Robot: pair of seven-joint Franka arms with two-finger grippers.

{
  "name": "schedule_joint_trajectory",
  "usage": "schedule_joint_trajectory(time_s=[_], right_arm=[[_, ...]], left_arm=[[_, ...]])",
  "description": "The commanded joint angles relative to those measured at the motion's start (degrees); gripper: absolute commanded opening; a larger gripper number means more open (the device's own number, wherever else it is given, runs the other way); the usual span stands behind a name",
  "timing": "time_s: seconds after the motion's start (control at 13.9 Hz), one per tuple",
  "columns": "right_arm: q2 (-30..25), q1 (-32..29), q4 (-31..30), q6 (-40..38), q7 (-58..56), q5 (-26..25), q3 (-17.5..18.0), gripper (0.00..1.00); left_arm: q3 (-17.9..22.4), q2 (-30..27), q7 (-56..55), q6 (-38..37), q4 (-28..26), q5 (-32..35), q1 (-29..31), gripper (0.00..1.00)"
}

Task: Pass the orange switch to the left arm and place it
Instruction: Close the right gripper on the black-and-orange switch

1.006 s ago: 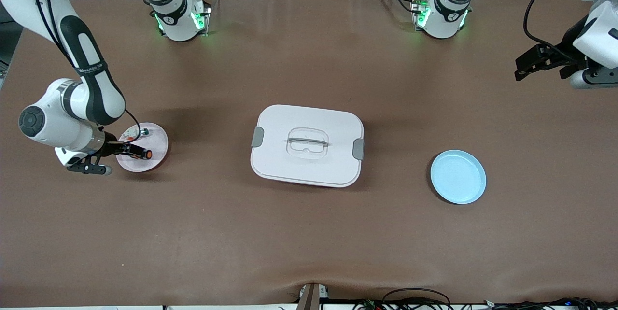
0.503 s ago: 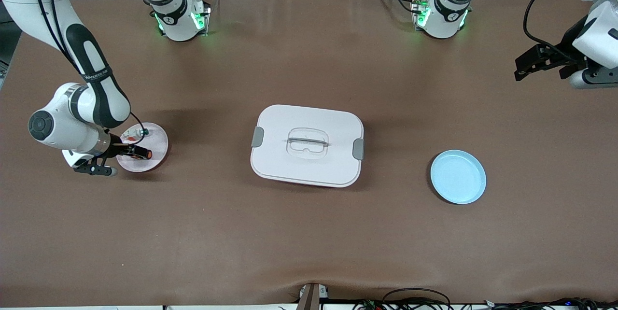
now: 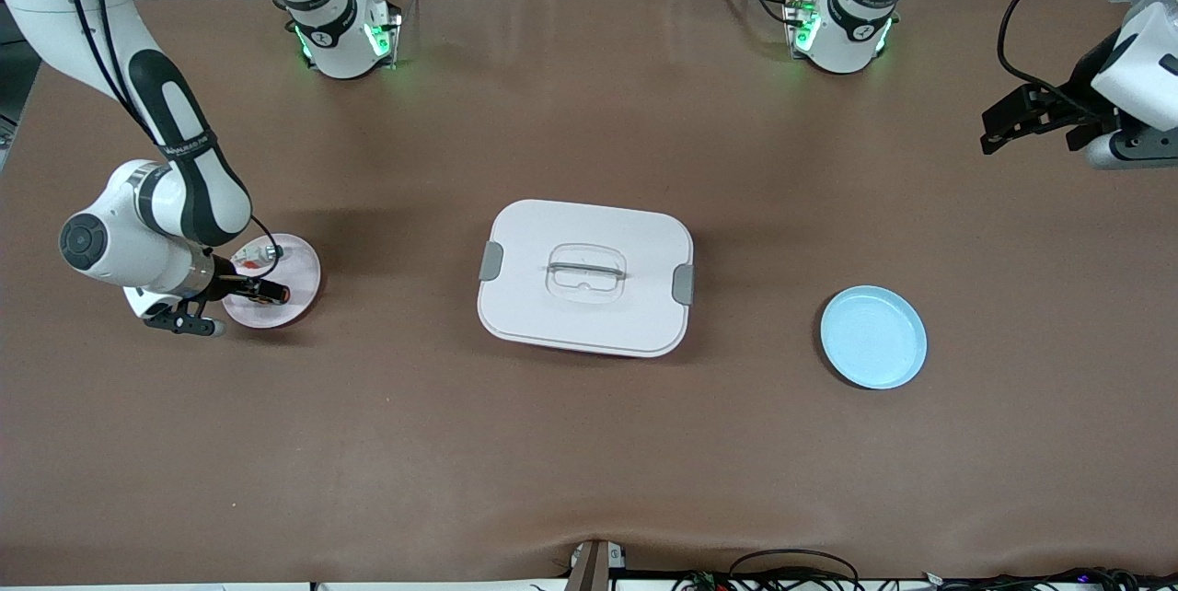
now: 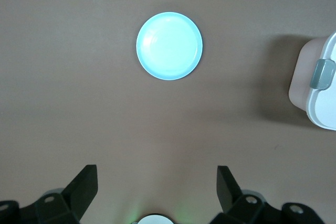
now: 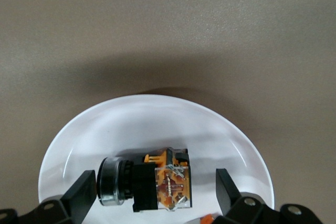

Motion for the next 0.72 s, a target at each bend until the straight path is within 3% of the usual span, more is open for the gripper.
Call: schedule_joint_trajectory(time_s=[0.0, 0.43, 0.5, 0.57, 0.65], right_arm=[[0.09, 0.23, -0.07, 0.30, 0.98, 1.26, 0.11, 1.00], [0.36, 0.14, -0.07, -0.05, 0.89, 1.26, 0.11, 1.00], [0.36, 0.14, -0.07, -0.23, 0.89, 1.26, 0.11, 0.94], [0.36, 0.14, -0.07, -0.40, 0.89, 1.26, 0.11, 0.79], [0.36, 0.05, -0.07, -0.41, 0.89, 1.26, 0.11, 0.52]], left_arm=[[-0.10, -0.41, 1.10, 0.22, -0.36, 0.01, 0.10, 1.00], [-0.10, -0.49, 0.93, 0.14, -0.36, -0.08, 0.01, 1.00], [-0.10, -0.49, 1.01, 0.13, -0.36, -0.08, 0.01, 1.00], [-0.10, -0.49, 1.02, 0.13, -0.36, -0.08, 0.01, 1.00], [-0.10, -0.41, 0.93, 0.13, -0.28, -0.08, 0.01, 1.00]])
